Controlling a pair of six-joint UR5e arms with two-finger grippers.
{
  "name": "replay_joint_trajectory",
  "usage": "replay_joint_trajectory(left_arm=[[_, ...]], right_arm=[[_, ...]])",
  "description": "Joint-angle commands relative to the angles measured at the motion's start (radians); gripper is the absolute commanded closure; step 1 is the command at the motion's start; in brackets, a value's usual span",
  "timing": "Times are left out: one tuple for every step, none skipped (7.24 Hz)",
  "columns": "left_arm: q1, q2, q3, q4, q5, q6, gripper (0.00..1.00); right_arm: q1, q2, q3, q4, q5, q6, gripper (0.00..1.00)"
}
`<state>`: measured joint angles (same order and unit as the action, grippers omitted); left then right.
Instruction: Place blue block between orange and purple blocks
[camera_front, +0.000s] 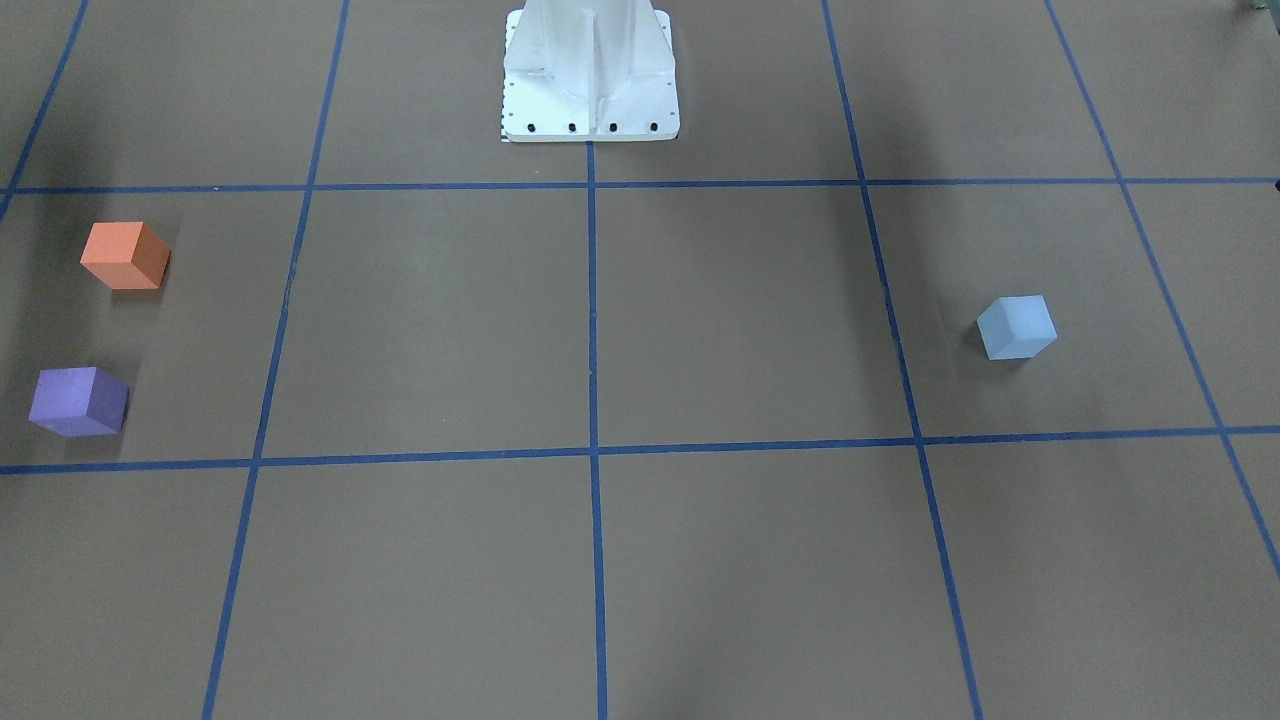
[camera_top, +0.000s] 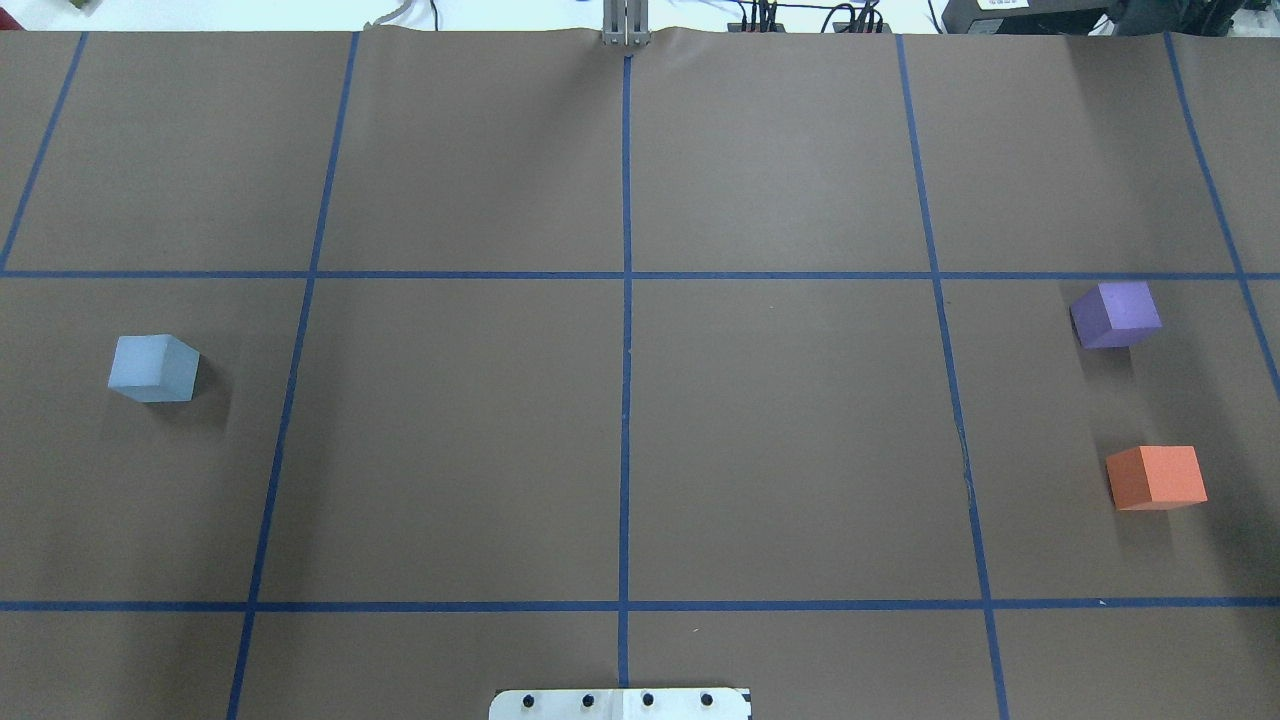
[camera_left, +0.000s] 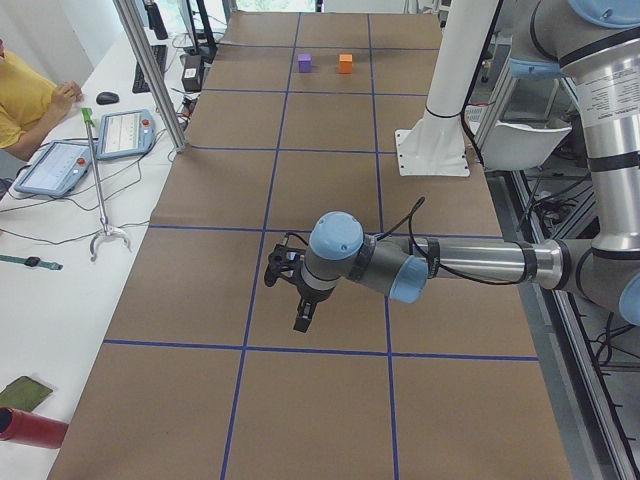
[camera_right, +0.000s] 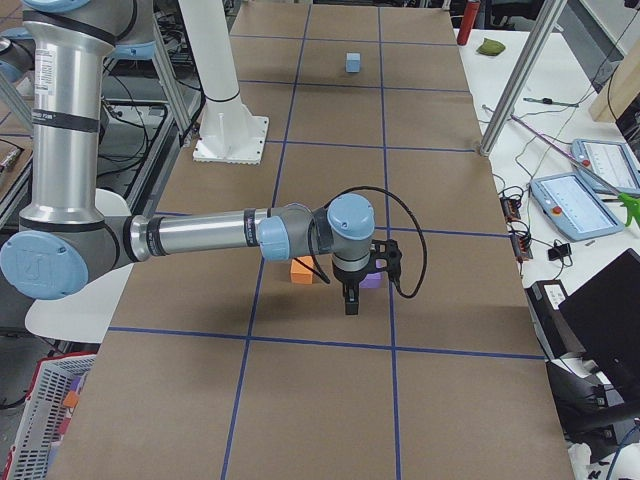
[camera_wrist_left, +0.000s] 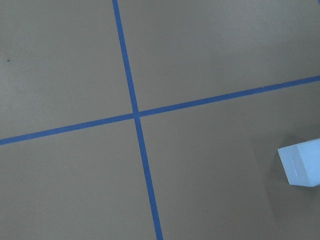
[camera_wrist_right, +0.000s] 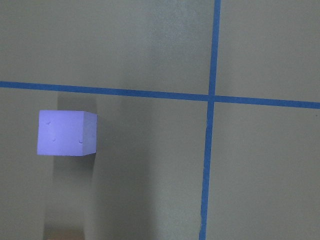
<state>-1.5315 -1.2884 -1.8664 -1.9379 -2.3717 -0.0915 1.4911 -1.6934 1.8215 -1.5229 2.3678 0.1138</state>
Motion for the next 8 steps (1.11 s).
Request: replay_joint_trajectory(left_arm=[[0.004,-0.003,0.025,-0.007,0.000,0.006,0.00],[0.004,-0.017,0.042,-0.007,-0.012,0.003,0.00],[0.028,-0.019,0.056,-0.007,-0.012,0.006,0.00],[0.046,-0.028,0.055,-0.004,-0.012,-0.013,0.00],[0.116,-0.063,0.059,-0.006,-0.008,-0.108,0.00],[0.207,-0.116,0.059,-0.004,0.002,-0.222,0.00],[0.271,-0.156,0.067,0.000,0.003,-0.313,0.00],[0.319,-0.173,0.067,0.000,0.009,-0.373,0.00]], right_arm=[[-0.015,0.003,0.001,0.003,0.002,0.003,0.00],[-0.017,0.006,-0.001,0.009,0.001,0.001,0.00],[-0.017,0.008,-0.002,0.009,0.001,0.001,0.00],[-0.021,0.009,-0.002,0.009,-0.004,0.003,0.00],[-0.023,0.011,-0.002,0.009,-0.004,0.003,0.00],[-0.031,0.011,-0.001,0.009,-0.001,0.004,0.00],[-0.043,0.009,-0.002,0.009,-0.001,0.006,0.00],[-0.045,0.009,-0.002,0.009,-0.002,0.006,0.00]])
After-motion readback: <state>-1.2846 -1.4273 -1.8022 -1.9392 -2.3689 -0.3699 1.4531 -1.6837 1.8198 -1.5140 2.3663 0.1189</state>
